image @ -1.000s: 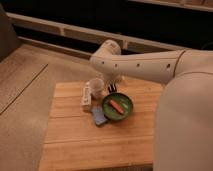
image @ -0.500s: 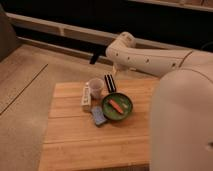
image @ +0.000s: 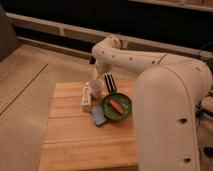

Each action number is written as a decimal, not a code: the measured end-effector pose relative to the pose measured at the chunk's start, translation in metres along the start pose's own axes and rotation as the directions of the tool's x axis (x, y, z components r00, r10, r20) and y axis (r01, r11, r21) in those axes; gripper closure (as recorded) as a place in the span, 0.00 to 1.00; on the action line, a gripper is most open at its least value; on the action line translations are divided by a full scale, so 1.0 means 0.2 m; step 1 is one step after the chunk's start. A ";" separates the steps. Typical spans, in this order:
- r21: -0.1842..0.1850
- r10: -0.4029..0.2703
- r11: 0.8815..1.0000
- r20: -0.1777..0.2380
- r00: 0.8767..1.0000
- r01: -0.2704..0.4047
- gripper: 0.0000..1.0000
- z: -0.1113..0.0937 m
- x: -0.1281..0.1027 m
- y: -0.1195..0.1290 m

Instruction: Move the arm in a circular motion

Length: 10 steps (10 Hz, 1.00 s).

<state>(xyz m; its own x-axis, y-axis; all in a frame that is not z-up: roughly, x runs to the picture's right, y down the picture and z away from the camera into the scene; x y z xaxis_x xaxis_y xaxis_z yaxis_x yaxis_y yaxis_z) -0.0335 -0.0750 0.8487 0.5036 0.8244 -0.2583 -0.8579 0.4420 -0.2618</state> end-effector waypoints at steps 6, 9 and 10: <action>0.006 -0.062 0.998 -0.106 0.992 0.063 0.35 -0.16 0.03 0.58; 0.170 0.090 0.984 -0.197 0.976 -0.057 0.35 -0.30 0.33 0.43; 0.251 0.178 0.961 -0.228 0.957 -0.119 0.35 -0.35 0.47 0.28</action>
<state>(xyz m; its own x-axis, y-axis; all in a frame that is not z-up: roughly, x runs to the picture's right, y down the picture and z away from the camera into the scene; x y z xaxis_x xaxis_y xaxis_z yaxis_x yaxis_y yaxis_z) -0.0278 0.0029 0.7451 0.3525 0.7872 -0.5061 -0.9095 0.4154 0.0127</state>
